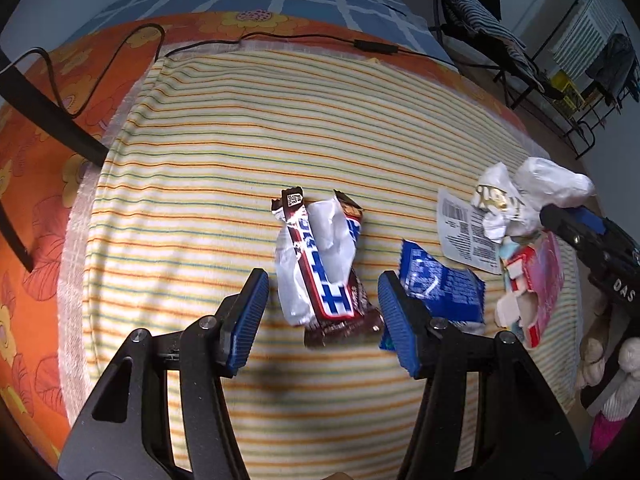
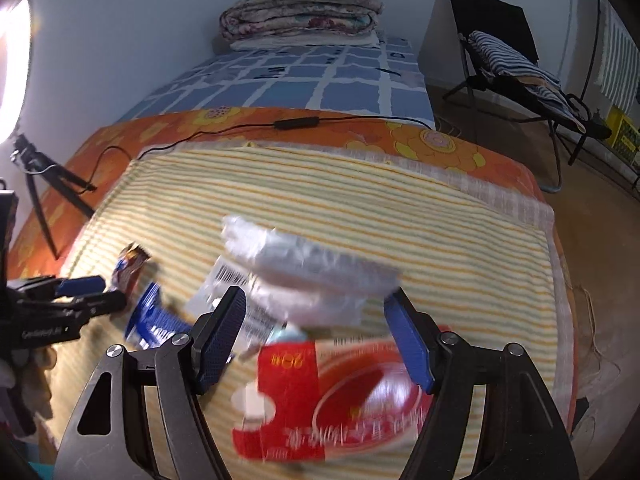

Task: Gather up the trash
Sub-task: 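Move both tools back over the remaining trash on the cloth, then grasp the candy bar wrapper with the left tool while the right tool grasps the white plastic bag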

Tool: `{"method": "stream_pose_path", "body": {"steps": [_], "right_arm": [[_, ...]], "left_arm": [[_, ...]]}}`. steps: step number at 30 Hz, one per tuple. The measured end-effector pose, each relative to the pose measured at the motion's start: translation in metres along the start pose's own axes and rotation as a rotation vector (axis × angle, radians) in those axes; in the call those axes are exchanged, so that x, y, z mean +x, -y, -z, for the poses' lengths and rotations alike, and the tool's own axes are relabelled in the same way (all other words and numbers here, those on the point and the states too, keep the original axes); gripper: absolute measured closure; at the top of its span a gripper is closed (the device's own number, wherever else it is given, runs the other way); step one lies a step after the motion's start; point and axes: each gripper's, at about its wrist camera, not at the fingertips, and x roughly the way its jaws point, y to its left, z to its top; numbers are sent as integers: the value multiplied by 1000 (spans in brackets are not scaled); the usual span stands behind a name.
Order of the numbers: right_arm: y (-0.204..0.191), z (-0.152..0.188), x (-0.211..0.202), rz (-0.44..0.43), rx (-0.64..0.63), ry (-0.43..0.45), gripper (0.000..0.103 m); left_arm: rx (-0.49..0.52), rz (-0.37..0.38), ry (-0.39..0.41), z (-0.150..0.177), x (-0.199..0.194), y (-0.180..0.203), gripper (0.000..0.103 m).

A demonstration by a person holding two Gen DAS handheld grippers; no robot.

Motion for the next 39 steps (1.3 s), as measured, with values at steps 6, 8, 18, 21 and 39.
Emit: {"method": "stream_pose_path", "body": {"steps": [6,8,18,21,39], "right_arm": [[5,-9,17,3,46,-5,32],[7,-10,20,-9,62,-6,32],[9,-10,22,-60,84,-6,59],[8,-11,20,-68,85,-5,76],[8,-11,-40,-95,68,88,82]], "left_arm": [[-2,4,7,-5,7,-2,47],[-3,3,9,-7,8,-4,53],[-7,17,21,-5,5,-11,85],[2,8,34,-3,1,-10,86],[55,-17,107,13,-55,0,87]]}}
